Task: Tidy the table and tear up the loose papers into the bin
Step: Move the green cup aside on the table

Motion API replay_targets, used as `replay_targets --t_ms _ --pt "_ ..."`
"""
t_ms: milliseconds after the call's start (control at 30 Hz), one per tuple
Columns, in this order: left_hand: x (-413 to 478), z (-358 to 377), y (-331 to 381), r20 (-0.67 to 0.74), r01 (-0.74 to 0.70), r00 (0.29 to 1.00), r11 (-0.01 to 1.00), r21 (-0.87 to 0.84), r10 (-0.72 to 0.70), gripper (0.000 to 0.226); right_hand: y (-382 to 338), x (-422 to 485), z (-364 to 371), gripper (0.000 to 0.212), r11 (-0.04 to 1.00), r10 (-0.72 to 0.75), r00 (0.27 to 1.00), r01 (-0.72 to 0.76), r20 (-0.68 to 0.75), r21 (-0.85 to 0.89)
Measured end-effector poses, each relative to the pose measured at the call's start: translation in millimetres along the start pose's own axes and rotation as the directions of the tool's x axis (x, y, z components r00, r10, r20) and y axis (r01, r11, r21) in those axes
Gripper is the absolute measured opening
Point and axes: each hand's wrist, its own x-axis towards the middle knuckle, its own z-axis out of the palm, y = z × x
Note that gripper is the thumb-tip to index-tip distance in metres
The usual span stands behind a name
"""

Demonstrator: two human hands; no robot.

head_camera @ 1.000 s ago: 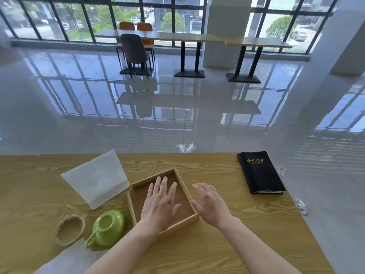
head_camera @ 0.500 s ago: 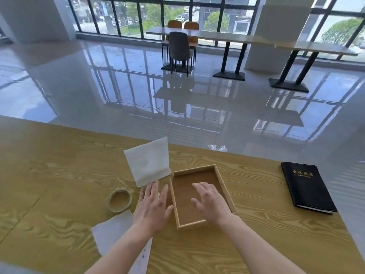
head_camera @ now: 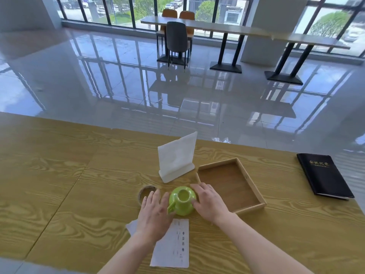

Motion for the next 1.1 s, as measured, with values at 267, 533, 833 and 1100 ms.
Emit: replay_targets --t_ms 267,533,833,1100 --pt "13.1 11.6 -13.4 0.042 -0.082 0.995 0.99 -0.114 0.087 0.025 -27.5 0.6 23.3 0.053 0.993 0.111 0.99 -0.108 0.083 -0.044" --pt "36.1 24.2 -0.9 0.064 0.012 0.998 0.981 -0.193 0.0 0.012 -24.9 13.6 41.8 0.065 0.988 0.151 0.979 -0.153 0.134 0.007" --pt "43.9 22.3 2.6 0.067 0.132 0.991 0.947 -0.293 -0.117 0.016 -7.4 15.3 45.7 0.065 0.982 0.144 0.989 -0.149 0.044 0.119" --pt "37.1 11.0 -5.0 0.105 0.248 0.966 0.733 -0.634 -0.237 0.014 1.1 11.1 33.3 0.068 0.961 0.095 0.995 -0.085 -0.026 0.263"
